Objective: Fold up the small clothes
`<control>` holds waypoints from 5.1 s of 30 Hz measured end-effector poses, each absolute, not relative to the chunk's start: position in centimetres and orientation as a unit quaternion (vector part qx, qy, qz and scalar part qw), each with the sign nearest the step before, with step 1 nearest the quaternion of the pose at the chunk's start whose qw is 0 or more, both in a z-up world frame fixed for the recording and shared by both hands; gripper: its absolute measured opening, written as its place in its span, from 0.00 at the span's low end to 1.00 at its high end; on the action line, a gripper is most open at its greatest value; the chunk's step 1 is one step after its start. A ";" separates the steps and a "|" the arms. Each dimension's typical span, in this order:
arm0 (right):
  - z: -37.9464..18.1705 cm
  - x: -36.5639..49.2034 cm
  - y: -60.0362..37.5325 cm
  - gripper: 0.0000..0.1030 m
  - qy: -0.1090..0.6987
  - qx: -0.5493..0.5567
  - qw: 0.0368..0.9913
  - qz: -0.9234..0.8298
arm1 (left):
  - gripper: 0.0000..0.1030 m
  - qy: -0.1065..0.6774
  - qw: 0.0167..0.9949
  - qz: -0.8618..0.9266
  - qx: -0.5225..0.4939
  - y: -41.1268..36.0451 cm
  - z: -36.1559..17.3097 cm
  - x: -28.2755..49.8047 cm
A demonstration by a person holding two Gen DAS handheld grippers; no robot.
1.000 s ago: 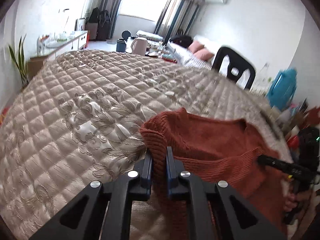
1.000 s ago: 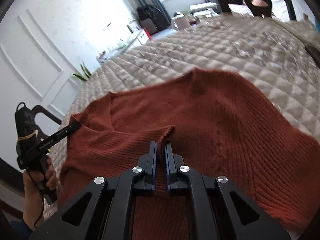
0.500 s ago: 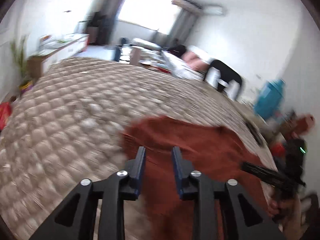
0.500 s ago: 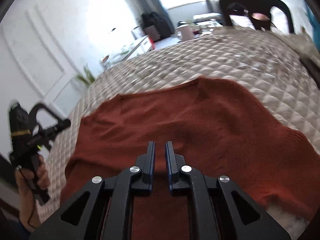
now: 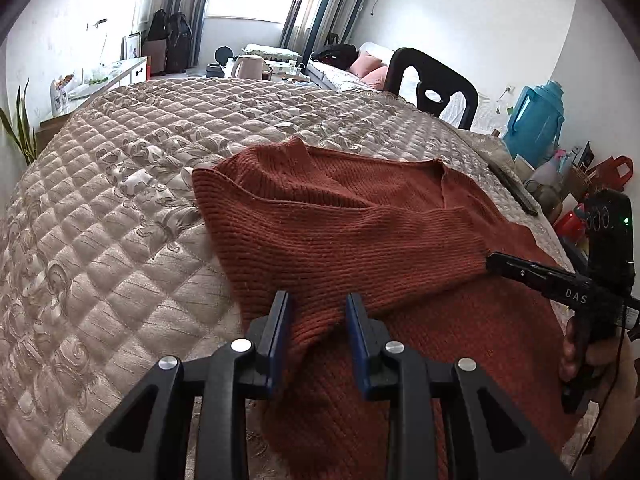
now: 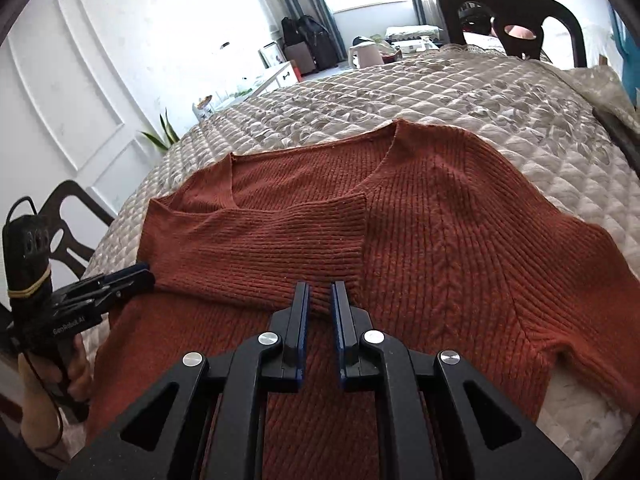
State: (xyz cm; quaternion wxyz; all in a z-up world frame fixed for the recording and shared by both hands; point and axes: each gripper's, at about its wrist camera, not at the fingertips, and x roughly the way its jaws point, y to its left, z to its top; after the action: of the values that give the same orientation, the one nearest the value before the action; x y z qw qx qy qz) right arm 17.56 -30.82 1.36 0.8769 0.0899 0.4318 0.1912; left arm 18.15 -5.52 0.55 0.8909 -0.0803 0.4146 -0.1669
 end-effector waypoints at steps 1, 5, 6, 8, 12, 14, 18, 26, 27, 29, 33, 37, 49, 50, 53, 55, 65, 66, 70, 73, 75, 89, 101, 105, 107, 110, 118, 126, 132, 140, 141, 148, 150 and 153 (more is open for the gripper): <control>1.4 17.5 -31.2 0.10 0.431 0.097 0.878 0.186 | 0.30 0.415 0.890 -0.169 -0.084 -5.4 0.6 18.1; 1.6 17.5 -32.2 0.11 0.434 0.114 0.881 0.148 | 0.30 0.414 0.890 -0.170 -0.087 -5.4 0.4 18.1; 1.7 17.4 -32.3 0.11 0.431 0.121 0.881 0.151 | 0.30 0.414 0.891 -0.168 -0.082 -5.5 0.5 18.0; 2.4 17.2 -31.9 0.11 0.420 0.125 0.884 0.161 | 0.33 0.414 0.892 -0.165 -0.070 -5.8 0.5 17.9; 2.8 17.8 -30.2 0.11 0.417 0.103 0.887 0.172 | 0.43 0.413 0.895 -0.165 -0.039 -6.9 0.7 17.7; 2.1 18.6 -29.6 0.11 0.430 0.094 0.882 0.169 | 0.48 0.413 0.896 -0.162 -0.021 -7.5 0.7 17.6; 1.3 18.7 -30.6 0.11 0.433 0.118 0.878 0.164 | 0.51 0.409 0.898 -0.160 -0.006 -8.0 0.9 17.4; 2.6 18.0 -30.5 0.11 0.415 0.112 0.887 0.169 | 0.52 0.383 0.904 -0.186 -0.044 -8.6 3.4 20.1; 2.8 18.2 -30.2 0.11 0.411 0.110 0.889 0.171 | 0.52 0.391 0.901 -0.185 -0.045 -9.0 3.2 21.0; 2.8 18.6 -29.8 0.11 0.411 0.112 0.888 0.173 | 0.52 0.421 0.894 -0.152 -0.030 -9.6 2.0 22.6; 1.6 20.0 -30.0 0.11 0.428 0.115 0.884 0.151 | 0.52 0.427 0.896 -0.125 -0.015 -10.1 1.1 23.3; 1.7 20.0 -31.2 0.11 0.425 0.141 0.882 0.147 | 0.52 0.406 0.905 -0.123 -0.025 -9.5 2.0 22.2; 2.5 16.4 -33.0 0.11 0.420 0.131 0.887 0.139 | 0.52 0.390 0.913 -0.110 -0.048 -6.7 2.9 19.3; 2.8 15.6 -33.2 0.11 0.416 0.130 0.889 0.139 | 0.52 0.386 0.914 -0.116 -0.048 -6.7 3.2 18.3; 3.2 13.5 -33.6 0.15 0.411 0.125 0.893 0.132 | 0.52 0.382 0.913 -0.135 -0.049 -7.4 3.5 16.0; 3.6 12.1 -33.4 0.20 0.407 0.107 0.899 0.123 | 0.52 0.382 0.912 -0.143 -0.042 -7.8 3.6 14.9; 3.9 6.9 -32.0 0.31 0.405 0.041 0.906 0.115 | 0.60 0.383 0.907 -0.173 -0.009 -9.9 3.1 10.0; 3.9 6.7 -31.9 0.31 0.406 0.040 0.906 0.116 | 0.60 0.382 0.908 -0.172 -0.002 -10.1 3.0 9.7; 3.6 6.3 -32.2 0.31 0.407 0.040 0.906 0.112 | 0.60 0.387 0.906 -0.174 0.010 -10.6 2.5 9.5; 3.5 6.1 -32.6 0.31 0.408 0.047 0.905 0.110 | 0.60 0.397 0.902 -0.169 0.015 -10.7 1.6 9.5; 3.5 6.0 -32.7 0.31 0.407 0.047 0.906 0.108 | 0.60 0.411 0.896 -0.168 0.010 -10.5 1.1 9.7; 2.0 5.0 -35.1 0.31 0.421 0.064 0.898 0.112 | 0.65 0.416 0.889 -0.188 -0.016 -9.7 0.8 9.5; 1.8 2.7 -37.5 0.27 0.418 0.041 0.901 0.105 | 0.65 0.418 0.889 -0.187 0.023 -9.1 0.9 8.0; 2.0 2.5 -37.6 0.27 0.417 0.042 0.902 0.101 | 0.65 0.416 0.890 -0.185 0.025 -8.7 1.1 7.5; 2.5 2.3 -37.6 0.28 0.417 0.054 0.902 0.102 | 0.65 0.412 0.891 -0.190 0.012 -8.2 1.4 6.8; 3.2 1.5 -36.9 0.28 0.406 0.046 0.905 0.118 | 0.65 0.402 0.891 -0.210 -0.008 -7.7 2.1 5.2; 1.6 -0.1 -34.9 0.28 0.417 -0.016 0.895 0.157 | 0.65 0.408 0.879 -0.248 0.014 -9.3 1.2 3.0; 1.5 -2.4 -36.2 0.27 0.406 -0.061 0.899 0.152 | 0.64 0.407 0.876 -0.252 0.053 -9.2 1.0 2.1; 1.8 -2.5 -36.2 0.27 0.414 -0.060 0.896 0.149 | 0.64 0.408 0.877 -0.251 0.040 -8.5 1.3 2.0; 2.8 -0.8 -39.0 0.30 0.393 0.043 0.913 0.100 | 0.64 0.392 0.892 -0.225 0.000 -8.5 2.6 4.5; 2.7 -0.3 -40.0 0.31 0.392 0.074 0.913 0.085 | 0.64 0.393 0.893 -0.219 0.000 -8.8 2.5 5.1; 1.9 1.8 -47.9 0.46 0.372 0.222 0.900 -0.050 | 0.64 0.401 0.895 -0.197 0.002 -10.0 1.8 8.2; 1.6 2.3 -49.6 0.46 0.376 0.245 0.890 -0.082 | 0.64 0.403 0.894 -0.196 -0.002 -9.9 1.7 8.7; 1.4 3.1 -51.4 0.46 0.363 0.285 0.883 -0.084 | 0.65 0.417 0.888 -0.194 -0.007 -9.9 1.0 9.3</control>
State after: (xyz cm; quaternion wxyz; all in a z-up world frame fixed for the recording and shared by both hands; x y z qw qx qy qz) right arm 3.12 -51.37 1.41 0.8833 0.2848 0.3627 -0.0842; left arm 9.34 -9.86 0.96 0.8882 -0.0066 0.4166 -0.1938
